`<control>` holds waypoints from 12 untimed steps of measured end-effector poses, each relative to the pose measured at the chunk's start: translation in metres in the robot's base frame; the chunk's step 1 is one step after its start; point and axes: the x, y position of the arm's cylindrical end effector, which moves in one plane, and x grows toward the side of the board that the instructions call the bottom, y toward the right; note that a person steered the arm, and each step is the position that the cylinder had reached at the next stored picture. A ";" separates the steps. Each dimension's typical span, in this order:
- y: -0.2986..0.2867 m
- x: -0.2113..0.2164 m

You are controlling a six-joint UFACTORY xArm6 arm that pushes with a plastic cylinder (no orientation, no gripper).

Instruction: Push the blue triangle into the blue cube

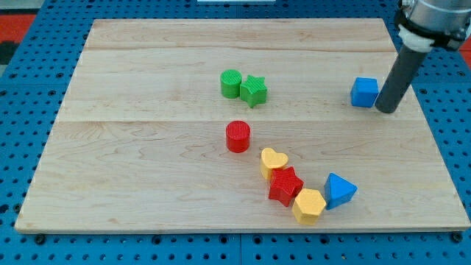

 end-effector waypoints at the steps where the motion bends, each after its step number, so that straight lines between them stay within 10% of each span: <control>1: -0.041 -0.025; 2: -0.050 -0.029; 6: 0.001 0.186; 12: -0.144 0.154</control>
